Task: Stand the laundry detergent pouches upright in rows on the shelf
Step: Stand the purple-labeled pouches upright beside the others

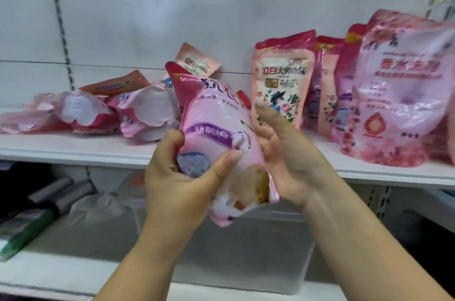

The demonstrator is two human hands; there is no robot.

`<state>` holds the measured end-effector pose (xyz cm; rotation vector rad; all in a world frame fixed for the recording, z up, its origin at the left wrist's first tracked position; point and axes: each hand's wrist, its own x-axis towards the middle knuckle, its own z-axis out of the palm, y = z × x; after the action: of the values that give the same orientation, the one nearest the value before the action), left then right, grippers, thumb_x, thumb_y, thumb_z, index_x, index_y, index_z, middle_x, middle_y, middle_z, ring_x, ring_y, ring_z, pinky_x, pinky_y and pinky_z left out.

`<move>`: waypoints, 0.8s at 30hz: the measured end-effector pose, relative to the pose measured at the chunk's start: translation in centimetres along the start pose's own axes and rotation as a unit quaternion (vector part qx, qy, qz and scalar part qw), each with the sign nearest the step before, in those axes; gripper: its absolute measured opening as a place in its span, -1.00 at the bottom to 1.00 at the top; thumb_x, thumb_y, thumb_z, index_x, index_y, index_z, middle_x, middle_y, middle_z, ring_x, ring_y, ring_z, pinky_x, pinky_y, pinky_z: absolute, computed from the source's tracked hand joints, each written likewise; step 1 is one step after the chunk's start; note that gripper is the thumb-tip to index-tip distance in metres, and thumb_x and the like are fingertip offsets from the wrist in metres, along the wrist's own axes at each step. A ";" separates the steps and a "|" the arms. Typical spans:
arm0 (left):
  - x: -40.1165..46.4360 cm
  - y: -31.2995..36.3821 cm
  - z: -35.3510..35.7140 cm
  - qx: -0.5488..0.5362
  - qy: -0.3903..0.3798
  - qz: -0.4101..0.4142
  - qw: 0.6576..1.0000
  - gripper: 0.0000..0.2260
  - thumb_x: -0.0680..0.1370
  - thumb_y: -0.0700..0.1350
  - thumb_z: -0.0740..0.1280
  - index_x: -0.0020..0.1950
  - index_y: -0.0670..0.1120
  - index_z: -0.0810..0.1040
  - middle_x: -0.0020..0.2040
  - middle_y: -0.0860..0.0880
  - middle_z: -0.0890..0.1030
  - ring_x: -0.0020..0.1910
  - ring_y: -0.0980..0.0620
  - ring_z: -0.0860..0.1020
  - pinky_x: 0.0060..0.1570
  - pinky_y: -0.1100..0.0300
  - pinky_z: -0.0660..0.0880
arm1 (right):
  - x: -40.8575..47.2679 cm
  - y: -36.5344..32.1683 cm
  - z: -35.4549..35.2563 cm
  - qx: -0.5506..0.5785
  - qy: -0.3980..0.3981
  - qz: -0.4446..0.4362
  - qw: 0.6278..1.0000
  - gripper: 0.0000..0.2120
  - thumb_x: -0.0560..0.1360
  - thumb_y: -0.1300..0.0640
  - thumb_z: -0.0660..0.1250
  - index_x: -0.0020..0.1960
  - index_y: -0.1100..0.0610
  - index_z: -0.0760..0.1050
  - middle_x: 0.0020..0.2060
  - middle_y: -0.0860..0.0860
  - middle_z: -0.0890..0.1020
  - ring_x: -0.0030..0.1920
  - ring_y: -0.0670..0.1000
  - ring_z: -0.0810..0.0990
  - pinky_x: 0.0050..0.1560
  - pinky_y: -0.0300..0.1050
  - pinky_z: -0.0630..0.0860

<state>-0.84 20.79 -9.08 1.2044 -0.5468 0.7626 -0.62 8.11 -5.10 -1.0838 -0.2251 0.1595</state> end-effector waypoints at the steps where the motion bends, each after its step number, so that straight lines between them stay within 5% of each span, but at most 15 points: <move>1: -0.2 0.1 0.4 0.000 -0.020 0.025 0.999 -0.68 0.01 0.01 0.56 -0.33 0.21 0.56 -0.40 0.26 0.61 -0.40 0.30 0.56 -0.34 0.41 0.51 | -0.3 -0.2 0.0 0.014 -0.025 0.017 0.999 -0.39 0.28 -0.08 0.35 0.24 0.22 0.47 0.00 0.21 0.63 -0.03 0.18 0.61 0.00 0.10 0.58; 4: 0.2 1.4 1.5 -0.010 -0.076 0.049 0.996 -0.68 0.01 0.13 0.52 -0.30 0.27 0.55 -0.39 0.34 0.60 -0.38 0.37 0.56 -0.37 0.50 0.46 | -1.1 -1.3 -0.5 0.023 -0.028 -0.042 0.998 -0.49 0.27 -0.03 0.37 0.16 0.20 0.53 -0.09 0.18 0.65 -0.08 0.16 0.62 0.03 0.14 0.55; 8: 4.2 2.1 2.6 0.015 -0.235 -0.005 0.972 -0.47 0.04 0.38 0.40 -0.10 0.17 0.49 -0.29 0.32 0.64 -0.30 0.35 0.60 -0.36 0.46 0.48 | -1.4 -5.1 -1.2 -0.005 0.079 -0.297 0.951 -0.82 0.33 0.16 0.38 -0.07 0.17 0.54 -0.30 0.04 0.69 -0.26 0.04 0.68 -0.15 0.01 0.64; 9: 5.2 2.1 3.0 0.024 -0.257 -0.031 0.966 -0.44 0.05 0.37 0.42 -0.04 0.16 0.45 -0.29 0.32 0.65 -0.28 0.34 0.61 -0.34 0.42 0.49 | -1.3 -6.0 -1.4 -0.018 0.101 -0.350 0.931 -0.93 0.39 0.23 0.35 -0.12 0.15 0.54 -0.33 0.01 0.68 -0.28 0.01 0.67 -0.18 -0.04 0.64; 13: 7.7 1.4 6.7 0.022 -0.262 -0.072 0.962 -0.73 0.35 0.13 0.41 -0.03 0.16 0.42 -0.17 0.12 0.66 -0.20 0.19 0.65 -0.26 0.27 0.56 | -0.3 -7.8 -1.8 -0.126 0.126 -0.452 0.874 -0.84 0.45 0.31 0.31 -0.22 0.09 0.54 -0.39 -0.10 0.66 -0.29 -0.10 0.65 -0.21 -0.18 0.61; 16: 9.2 0.4 9.2 -0.043 -0.185 -0.085 0.978 -0.92 0.50 -0.10 0.32 -0.07 0.07 0.46 -0.09 0.03 0.63 -0.15 0.04 0.64 -0.10 0.08 0.60 | 0.8 -8.5 -1.8 -0.206 0.165 -0.469 0.843 -0.84 0.46 0.27 0.34 -0.21 0.03 0.53 -0.38 -0.15 0.65 -0.26 -0.16 0.64 -0.18 -0.25 0.57; 20: 10.1 -2.1 10.9 -0.012 -0.200 -0.086 0.976 -0.90 0.53 -0.11 0.28 -0.02 0.07 0.40 -0.07 0.02 0.59 -0.25 0.20 0.59 -0.21 0.35 0.56 | 2.3 -9.5 -3.4 -0.315 0.279 -0.423 0.803 -0.94 0.48 0.02 0.31 -0.08 -0.02 0.46 -0.18 -0.10 0.61 -0.08 -0.08 0.61 0.03 -0.11 0.53; 24: 9.1 -4.3 10.7 0.096 -0.308 -0.199 0.925 -0.41 0.48 0.02 0.32 0.43 0.01 0.12 0.19 -0.08 0.51 -0.02 0.00 0.57 -0.05 0.14 0.55 | 2.4 -6.5 -5.9 -0.383 0.319 -0.238 0.833 -0.48 0.46 -0.14 0.26 0.32 0.09 0.31 0.22 0.02 0.51 0.29 0.09 0.44 0.26 0.00 0.38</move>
<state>8.45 11.91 -2.00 1.6861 -0.7167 0.0730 3.36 0.68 -1.70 -1.7710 0.0714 -0.8100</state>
